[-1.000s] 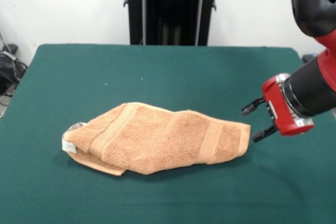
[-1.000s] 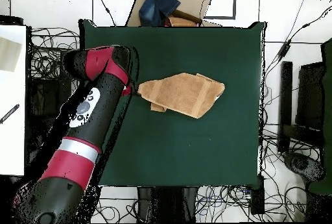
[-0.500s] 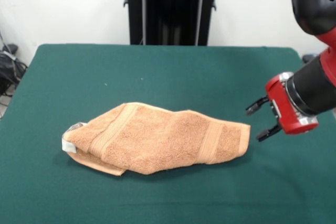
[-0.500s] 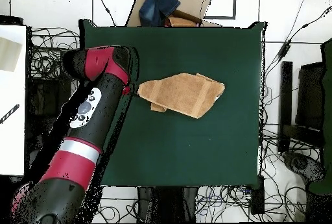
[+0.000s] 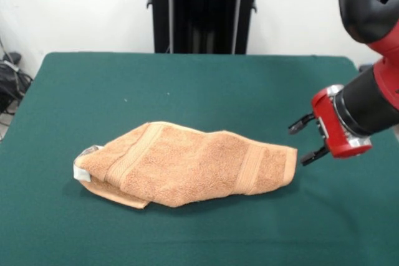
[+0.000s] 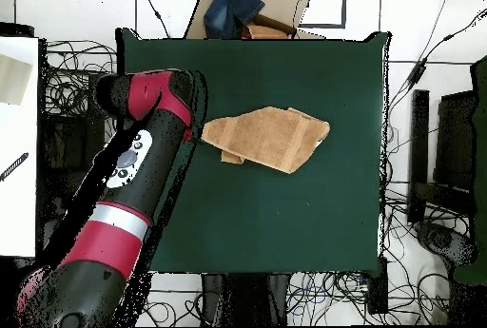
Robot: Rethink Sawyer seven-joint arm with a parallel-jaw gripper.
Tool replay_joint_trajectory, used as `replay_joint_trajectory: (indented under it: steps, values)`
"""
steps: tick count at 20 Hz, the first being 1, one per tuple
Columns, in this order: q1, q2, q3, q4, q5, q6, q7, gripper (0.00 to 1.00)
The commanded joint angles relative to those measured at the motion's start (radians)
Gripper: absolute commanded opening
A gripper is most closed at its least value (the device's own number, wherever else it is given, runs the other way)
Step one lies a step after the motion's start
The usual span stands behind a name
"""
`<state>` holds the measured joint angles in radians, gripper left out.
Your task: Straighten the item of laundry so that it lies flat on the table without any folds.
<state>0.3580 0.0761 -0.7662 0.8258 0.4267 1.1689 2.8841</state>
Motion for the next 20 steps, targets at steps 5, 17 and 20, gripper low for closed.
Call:
replay_joint_trajectory:
  steps: [5, 17, 20]
  values:
    - [-0.026, -0.019, 0.182, 0.143, -0.018, -0.039, 0.008, 1.00]
    - [0.052, 0.051, 0.015, 0.133, -0.021, -0.145, 0.327, 1.00]
    - [0.072, 0.075, -0.038, 0.121, -0.010, -0.134, 0.403, 1.00]
